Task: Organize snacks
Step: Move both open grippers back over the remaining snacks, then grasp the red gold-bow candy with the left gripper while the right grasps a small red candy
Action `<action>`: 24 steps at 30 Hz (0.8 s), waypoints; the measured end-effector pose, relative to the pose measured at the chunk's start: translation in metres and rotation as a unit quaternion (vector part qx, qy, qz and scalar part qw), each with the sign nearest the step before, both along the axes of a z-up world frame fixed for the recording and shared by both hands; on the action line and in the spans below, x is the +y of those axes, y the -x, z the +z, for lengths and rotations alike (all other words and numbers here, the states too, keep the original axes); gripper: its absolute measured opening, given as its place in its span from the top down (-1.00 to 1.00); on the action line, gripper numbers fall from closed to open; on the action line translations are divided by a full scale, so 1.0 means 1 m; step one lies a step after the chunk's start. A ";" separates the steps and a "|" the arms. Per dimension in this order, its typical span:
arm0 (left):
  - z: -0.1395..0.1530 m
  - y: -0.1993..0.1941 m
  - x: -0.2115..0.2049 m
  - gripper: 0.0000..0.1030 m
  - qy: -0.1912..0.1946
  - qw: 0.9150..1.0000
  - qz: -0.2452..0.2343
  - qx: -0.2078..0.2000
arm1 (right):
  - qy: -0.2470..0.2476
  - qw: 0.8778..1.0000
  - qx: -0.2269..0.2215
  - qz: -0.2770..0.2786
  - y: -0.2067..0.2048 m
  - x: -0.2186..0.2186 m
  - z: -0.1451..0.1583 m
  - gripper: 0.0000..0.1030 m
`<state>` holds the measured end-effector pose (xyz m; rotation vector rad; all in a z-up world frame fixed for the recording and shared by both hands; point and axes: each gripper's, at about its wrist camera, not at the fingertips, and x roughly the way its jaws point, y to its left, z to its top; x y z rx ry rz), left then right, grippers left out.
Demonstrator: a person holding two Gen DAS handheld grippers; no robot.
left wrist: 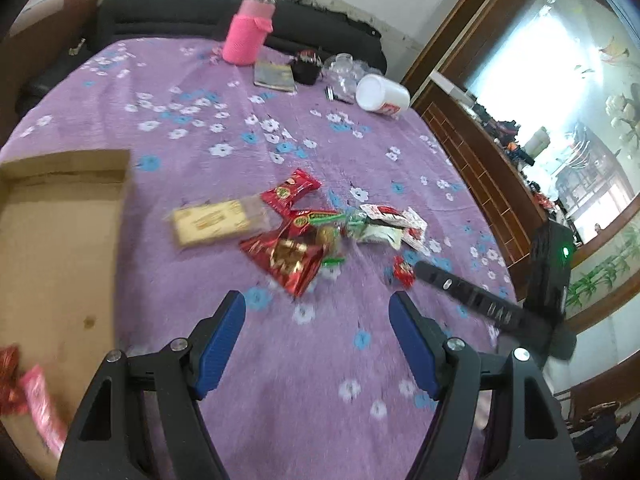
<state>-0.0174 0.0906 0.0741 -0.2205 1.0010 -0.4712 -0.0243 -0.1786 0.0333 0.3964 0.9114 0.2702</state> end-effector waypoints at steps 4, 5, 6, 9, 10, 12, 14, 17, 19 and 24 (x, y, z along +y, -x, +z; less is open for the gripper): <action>-0.014 -0.024 -0.026 -0.42 -0.057 0.998 -0.009 -0.006 | 0.030 1.000 0.002 0.006 -0.007 0.010 -0.011 0.12; -0.019 -0.029 -0.034 -0.42 -0.076 0.997 -0.013 -0.006 | 0.035 0.999 0.002 0.006 -0.007 0.010 -0.013 0.12; -0.025 -0.033 -0.041 -0.42 -0.096 0.995 -0.018 -0.008 | 0.036 0.999 0.003 0.006 -0.007 0.010 -0.015 0.12; -0.040 -0.040 -0.056 -0.42 -0.154 0.988 -0.024 -0.017 | 0.032 0.999 -0.001 0.006 -0.008 0.009 -0.019 0.12; -0.046 -0.042 -0.059 -0.42 -0.164 0.986 -0.025 -0.015 | 0.035 0.999 -0.004 0.006 -0.007 0.009 -0.019 0.12; -0.052 -0.045 -0.062 -0.42 -0.173 0.984 -0.028 -0.012 | 0.041 0.999 -0.008 0.005 -0.007 0.011 -0.019 0.12; -0.059 -0.045 -0.067 -0.40 -0.186 0.982 -0.032 -0.013 | 0.059 0.998 -0.011 0.001 -0.006 0.015 -0.019 0.27; -0.061 -0.044 -0.069 0.36 -0.192 0.980 -0.035 -0.029 | 0.060 0.998 -0.012 0.004 -0.005 0.015 -0.020 0.55; -0.060 -0.043 -0.067 0.54 -0.185 0.982 -0.031 -0.025 | 0.050 0.999 -0.011 0.004 -0.005 0.013 -0.019 0.62; -0.056 -0.035 -0.061 0.93 -0.156 0.987 -0.030 -0.025 | 0.030 0.999 -0.020 -0.002 0.000 0.007 -0.016 0.68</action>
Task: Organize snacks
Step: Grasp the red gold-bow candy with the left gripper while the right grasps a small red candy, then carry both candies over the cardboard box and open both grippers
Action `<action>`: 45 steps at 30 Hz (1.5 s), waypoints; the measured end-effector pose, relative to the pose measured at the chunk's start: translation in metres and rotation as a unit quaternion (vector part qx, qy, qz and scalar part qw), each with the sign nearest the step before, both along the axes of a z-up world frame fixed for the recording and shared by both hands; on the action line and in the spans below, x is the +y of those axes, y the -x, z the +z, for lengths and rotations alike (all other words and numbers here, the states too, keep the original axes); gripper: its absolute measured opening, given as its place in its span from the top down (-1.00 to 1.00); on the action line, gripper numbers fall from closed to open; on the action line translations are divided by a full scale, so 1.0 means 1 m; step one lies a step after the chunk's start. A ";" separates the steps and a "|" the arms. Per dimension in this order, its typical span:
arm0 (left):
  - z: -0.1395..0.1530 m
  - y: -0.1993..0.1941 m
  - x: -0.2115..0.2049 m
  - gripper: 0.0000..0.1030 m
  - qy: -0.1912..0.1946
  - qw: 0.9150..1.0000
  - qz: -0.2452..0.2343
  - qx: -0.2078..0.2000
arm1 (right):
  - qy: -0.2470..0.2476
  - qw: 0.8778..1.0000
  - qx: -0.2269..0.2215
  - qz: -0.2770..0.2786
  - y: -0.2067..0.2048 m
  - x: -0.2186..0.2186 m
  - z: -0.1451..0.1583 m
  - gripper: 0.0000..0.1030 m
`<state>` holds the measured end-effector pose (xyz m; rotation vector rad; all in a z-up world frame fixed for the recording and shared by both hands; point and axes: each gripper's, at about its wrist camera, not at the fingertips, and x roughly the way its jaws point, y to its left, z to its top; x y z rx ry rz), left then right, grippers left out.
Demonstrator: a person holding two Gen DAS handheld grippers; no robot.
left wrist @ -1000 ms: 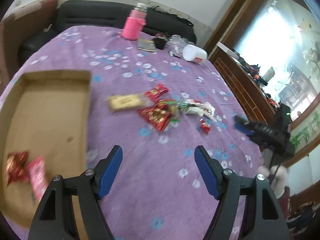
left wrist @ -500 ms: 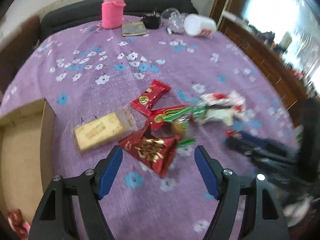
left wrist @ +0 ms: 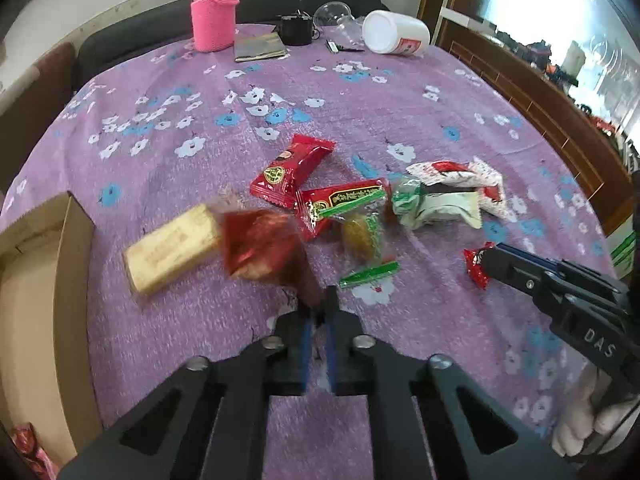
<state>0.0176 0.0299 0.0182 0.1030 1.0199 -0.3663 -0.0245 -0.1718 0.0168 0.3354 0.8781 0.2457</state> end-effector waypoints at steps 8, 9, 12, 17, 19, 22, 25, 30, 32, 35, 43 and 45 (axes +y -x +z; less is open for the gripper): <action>0.026 0.025 0.016 0.95 0.045 0.999 -0.008 -0.018 | -0.053 0.998 -0.010 -0.011 0.006 -0.014 0.002 0.68; 0.030 0.027 0.018 0.95 0.049 0.999 -0.011 -0.020 | -0.055 0.998 -0.009 -0.013 0.006 -0.014 0.003 0.68; 0.035 0.026 0.021 0.47 0.051 0.998 -0.017 -0.024 | -0.060 0.998 -0.007 -0.014 0.006 -0.014 0.002 0.68; 0.037 0.018 0.007 -0.20 0.015 0.997 -0.033 -0.070 | -0.074 0.997 -0.006 -0.016 0.006 -0.017 0.003 0.68; 0.033 0.013 -0.003 -0.20 0.012 0.997 -0.046 -0.062 | -0.083 0.996 -0.005 -0.018 0.007 -0.021 0.002 0.68; 0.021 0.009 -0.017 -0.27 -0.015 0.997 -0.054 -0.057 | -0.095 0.995 -0.003 -0.019 0.007 -0.024 0.002 0.68; 0.007 0.011 -0.025 -0.27 -0.063 0.995 -0.052 -0.053 | -0.099 0.995 -0.005 -0.017 0.008 -0.025 0.003 0.68; -0.008 0.013 -0.023 -0.07 -0.060 0.997 -0.047 -0.032 | -0.102 0.995 -0.006 -0.012 0.009 -0.023 0.003 0.68; -0.005 0.014 -0.019 0.25 -0.040 0.998 -0.038 -0.031 | -0.101 0.995 -0.007 -0.012 0.010 -0.022 0.003 0.68; 0.002 0.019 -0.013 0.35 -0.021 0.999 -0.032 -0.037 | -0.105 0.994 -0.006 -0.013 0.008 -0.023 0.002 0.68; 0.055 0.050 0.045 0.35 0.077 0.995 0.005 -0.062 | -0.104 0.994 -0.020 -0.001 0.013 -0.013 0.006 0.68; 0.069 0.059 0.066 0.35 0.083 0.994 0.016 -0.076 | -0.100 0.995 -0.027 0.002 0.016 -0.007 0.014 0.68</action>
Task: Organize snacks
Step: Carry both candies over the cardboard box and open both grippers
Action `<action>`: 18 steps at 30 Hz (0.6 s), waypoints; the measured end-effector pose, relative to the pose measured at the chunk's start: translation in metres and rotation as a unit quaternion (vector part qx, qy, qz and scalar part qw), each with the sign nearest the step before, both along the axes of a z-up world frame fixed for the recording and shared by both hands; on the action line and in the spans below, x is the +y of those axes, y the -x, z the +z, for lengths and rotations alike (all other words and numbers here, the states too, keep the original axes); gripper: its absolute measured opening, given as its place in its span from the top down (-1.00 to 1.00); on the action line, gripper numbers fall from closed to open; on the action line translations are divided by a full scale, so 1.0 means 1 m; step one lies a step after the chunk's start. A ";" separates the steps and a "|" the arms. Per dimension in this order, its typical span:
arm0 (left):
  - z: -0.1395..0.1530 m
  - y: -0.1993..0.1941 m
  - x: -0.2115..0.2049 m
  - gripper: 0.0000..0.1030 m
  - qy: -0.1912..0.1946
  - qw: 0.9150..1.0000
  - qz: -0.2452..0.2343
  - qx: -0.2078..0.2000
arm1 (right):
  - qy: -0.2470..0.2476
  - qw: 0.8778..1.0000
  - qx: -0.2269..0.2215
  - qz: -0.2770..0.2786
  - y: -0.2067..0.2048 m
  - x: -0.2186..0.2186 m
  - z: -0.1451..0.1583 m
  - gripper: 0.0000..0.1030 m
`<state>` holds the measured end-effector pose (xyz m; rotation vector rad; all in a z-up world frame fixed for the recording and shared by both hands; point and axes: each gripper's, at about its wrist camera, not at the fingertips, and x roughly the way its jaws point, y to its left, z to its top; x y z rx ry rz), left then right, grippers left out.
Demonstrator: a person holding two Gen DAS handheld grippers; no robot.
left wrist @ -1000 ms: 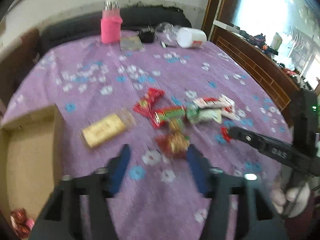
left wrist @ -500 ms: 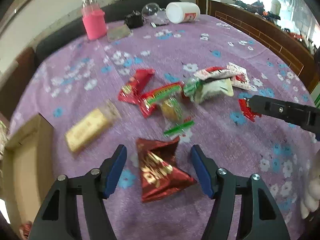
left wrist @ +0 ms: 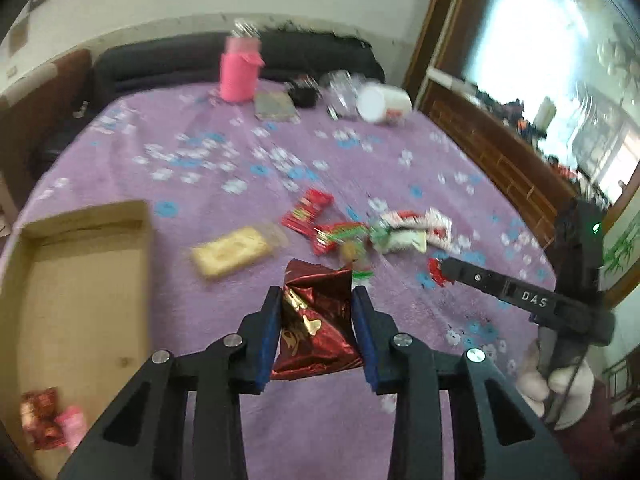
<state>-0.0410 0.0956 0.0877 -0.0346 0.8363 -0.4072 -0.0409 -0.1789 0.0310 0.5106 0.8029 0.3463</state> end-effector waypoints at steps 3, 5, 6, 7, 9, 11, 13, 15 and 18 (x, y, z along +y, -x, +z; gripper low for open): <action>0.019 0.010 0.044 0.35 -0.006 0.999 0.033 -0.019 | -0.017 1.000 -0.009 0.019 0.008 0.019 0.018 0.67; 0.023 0.011 0.070 0.34 -0.016 0.998 0.057 -0.026 | -0.018 0.999 -0.018 0.043 0.011 0.044 0.034 0.67; 0.023 0.011 0.085 0.34 -0.022 0.997 0.072 -0.027 | -0.019 0.998 -0.022 0.056 0.012 0.056 0.040 0.67; 0.022 0.011 0.098 0.34 -0.023 0.996 0.083 -0.025 | -0.019 0.997 -0.025 0.071 0.012 0.071 0.047 0.67; 0.017 0.009 0.127 0.34 -0.026 0.994 0.106 -0.015 | -0.015 0.995 -0.032 0.098 0.013 0.101 0.057 0.66; 0.008 0.006 0.149 0.34 -0.033 0.991 0.128 -0.004 | -0.011 0.991 -0.034 0.127 0.011 0.134 0.064 0.66; -0.002 0.004 0.168 0.34 -0.035 0.989 0.143 0.007 | -0.003 0.987 -0.033 0.155 0.007 0.170 0.067 0.66; -0.010 0.002 0.181 0.34 -0.031 0.988 0.153 0.017 | 0.006 0.984 -0.029 0.178 0.005 0.202 0.065 0.66; -0.020 -0.004 0.196 0.34 -0.032 0.985 0.165 0.029 | 0.024 0.978 -0.017 0.208 0.000 0.245 0.055 0.66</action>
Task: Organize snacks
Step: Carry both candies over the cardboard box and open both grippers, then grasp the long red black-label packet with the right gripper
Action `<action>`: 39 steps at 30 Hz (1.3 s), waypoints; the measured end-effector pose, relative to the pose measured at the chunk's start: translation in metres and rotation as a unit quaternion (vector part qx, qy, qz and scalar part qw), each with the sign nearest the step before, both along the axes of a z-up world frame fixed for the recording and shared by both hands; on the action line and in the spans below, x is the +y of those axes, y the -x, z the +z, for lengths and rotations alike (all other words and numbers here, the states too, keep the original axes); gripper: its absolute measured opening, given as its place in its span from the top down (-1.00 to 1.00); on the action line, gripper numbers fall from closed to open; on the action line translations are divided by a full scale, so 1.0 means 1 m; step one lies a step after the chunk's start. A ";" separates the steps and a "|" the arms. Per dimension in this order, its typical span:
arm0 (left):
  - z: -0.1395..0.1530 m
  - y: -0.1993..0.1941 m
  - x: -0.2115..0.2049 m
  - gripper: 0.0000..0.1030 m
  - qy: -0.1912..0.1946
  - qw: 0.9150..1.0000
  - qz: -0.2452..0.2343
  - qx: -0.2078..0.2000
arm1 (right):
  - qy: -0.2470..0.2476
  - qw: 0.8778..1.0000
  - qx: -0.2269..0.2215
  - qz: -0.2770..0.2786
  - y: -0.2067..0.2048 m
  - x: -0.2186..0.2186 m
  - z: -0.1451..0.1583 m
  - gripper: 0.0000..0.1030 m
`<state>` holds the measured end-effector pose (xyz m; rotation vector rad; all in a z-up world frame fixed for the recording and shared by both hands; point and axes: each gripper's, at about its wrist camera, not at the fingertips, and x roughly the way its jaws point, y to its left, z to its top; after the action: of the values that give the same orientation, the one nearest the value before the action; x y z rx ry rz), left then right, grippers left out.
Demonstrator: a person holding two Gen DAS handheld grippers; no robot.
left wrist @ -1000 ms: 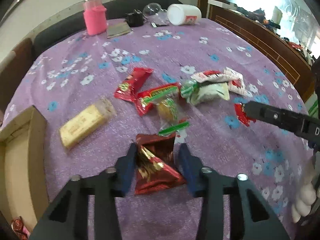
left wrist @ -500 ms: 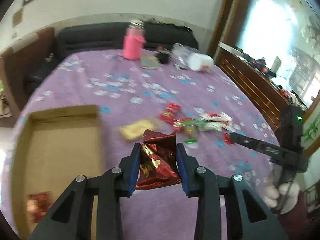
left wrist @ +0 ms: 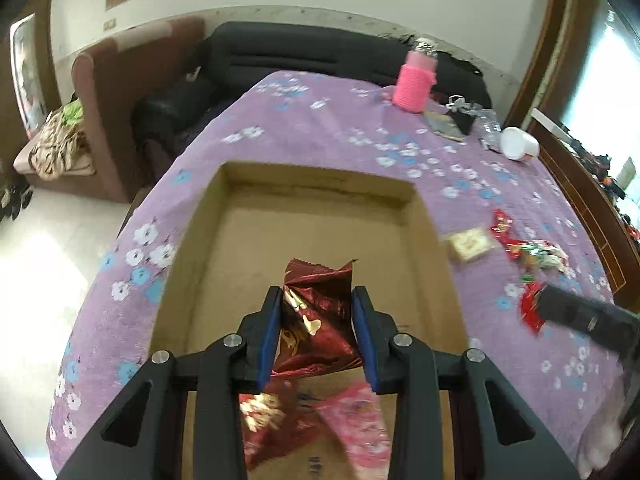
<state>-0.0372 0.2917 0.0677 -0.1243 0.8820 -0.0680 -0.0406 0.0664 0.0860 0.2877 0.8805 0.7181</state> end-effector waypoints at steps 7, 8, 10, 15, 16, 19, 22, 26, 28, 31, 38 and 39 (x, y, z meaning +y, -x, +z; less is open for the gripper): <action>-0.020 -0.013 0.021 0.34 0.010 0.999 0.023 0.030 | 0.037 0.998 0.038 0.030 -0.020 0.064 -0.039 0.65; -0.021 -0.014 0.023 0.34 0.018 0.999 0.023 0.031 | 0.044 0.998 0.039 0.033 -0.020 0.070 -0.043 0.65; -0.020 -0.014 0.025 0.33 0.023 0.999 0.024 0.028 | 0.063 0.997 0.030 0.029 -0.019 0.077 -0.045 0.62; -0.012 -0.009 0.027 -0.05 0.043 0.999 0.026 0.017 | 0.058 0.997 0.035 0.030 -0.016 0.073 -0.044 0.62; -0.010 -0.007 0.028 -0.08 0.048 0.998 0.029 0.014 | 0.056 0.997 0.031 0.030 -0.014 0.071 -0.041 0.62; -0.001 0.000 0.030 -0.17 0.063 0.997 0.036 0.008 | 0.049 0.998 0.019 0.028 -0.010 0.062 -0.031 0.62; 0.012 0.015 0.030 -0.29 0.076 0.996 0.048 -0.008 | 0.037 0.999 0.010 0.016 -0.004 0.046 -0.021 0.62; 0.030 0.037 0.021 -0.48 0.093 0.994 0.048 -0.034 | 0.024 1.000 -0.001 -0.014 0.006 0.009 -0.007 0.62; 0.039 0.051 0.010 -0.52 0.106 0.992 0.035 -0.050 | 0.027 0.999 -0.009 -0.041 0.009 -0.018 -0.002 0.62; 0.049 0.069 -0.004 -0.57 0.135 0.989 0.015 -0.065 | 0.044 0.995 -0.016 -0.092 0.007 -0.065 0.003 0.63; 0.051 0.089 -0.040 -0.59 0.164 0.984 -0.012 -0.071 | 0.082 0.970 -0.005 -0.227 -0.012 -0.175 -0.003 0.63; 0.049 0.090 -0.046 -0.59 0.165 0.984 -0.020 -0.066 | 0.080 0.968 -0.001 -0.237 -0.015 -0.184 -0.005 0.64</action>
<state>-0.1268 0.2453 0.1169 -0.4086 0.7347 -0.2572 -0.0252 -0.1178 0.0807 0.3367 0.8203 0.2009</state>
